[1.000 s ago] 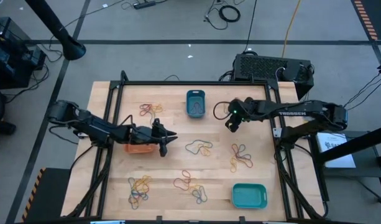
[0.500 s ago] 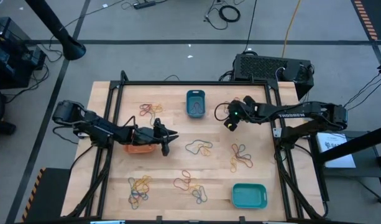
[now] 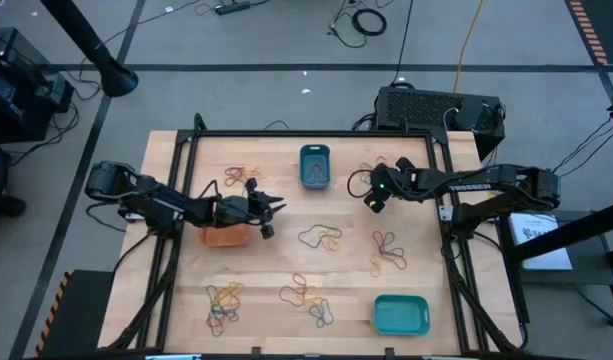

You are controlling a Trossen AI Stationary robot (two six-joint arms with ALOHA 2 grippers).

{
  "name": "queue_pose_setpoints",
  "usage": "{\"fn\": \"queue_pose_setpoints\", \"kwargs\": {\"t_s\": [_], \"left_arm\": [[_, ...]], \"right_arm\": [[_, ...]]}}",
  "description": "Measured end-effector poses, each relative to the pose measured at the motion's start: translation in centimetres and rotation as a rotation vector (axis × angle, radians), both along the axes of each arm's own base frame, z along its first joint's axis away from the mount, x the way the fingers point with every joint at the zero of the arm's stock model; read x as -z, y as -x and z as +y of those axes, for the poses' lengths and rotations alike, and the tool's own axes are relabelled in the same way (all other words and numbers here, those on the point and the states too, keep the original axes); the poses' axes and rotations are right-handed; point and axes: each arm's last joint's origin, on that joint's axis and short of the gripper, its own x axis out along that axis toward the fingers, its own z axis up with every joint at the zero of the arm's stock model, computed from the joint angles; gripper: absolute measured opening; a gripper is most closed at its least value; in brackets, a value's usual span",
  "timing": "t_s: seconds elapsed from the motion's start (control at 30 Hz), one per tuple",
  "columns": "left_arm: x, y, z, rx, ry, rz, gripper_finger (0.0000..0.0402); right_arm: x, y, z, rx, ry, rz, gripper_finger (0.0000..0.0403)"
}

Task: Sort rubber bands into baskets
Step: Put the top right red rubber band into the blue bin

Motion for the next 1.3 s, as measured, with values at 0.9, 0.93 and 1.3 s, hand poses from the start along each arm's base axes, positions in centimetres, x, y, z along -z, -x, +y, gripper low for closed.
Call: {"fn": "queue_pose_setpoints", "kwargs": {"t_s": [0.9,0.93,1.3], "left_arm": [[1.3,1.5,4.7,-0.156,-0.064,0.156,0.0093],[1.2,1.4,4.7,-0.158,-0.060,0.142,0.0093],[0.4,0.8,4.4,-0.028,-0.005,0.026,0.0093]], "right_arm": [[0.2,1.3,-0.4,0.120,0.130,-0.333,0.0139],[0.3,1.4,-0.6,0.145,0.123,-0.339,0.0139],[3.4,1.8,-3.2,0.384,0.044,-0.287,0.0139]]}}
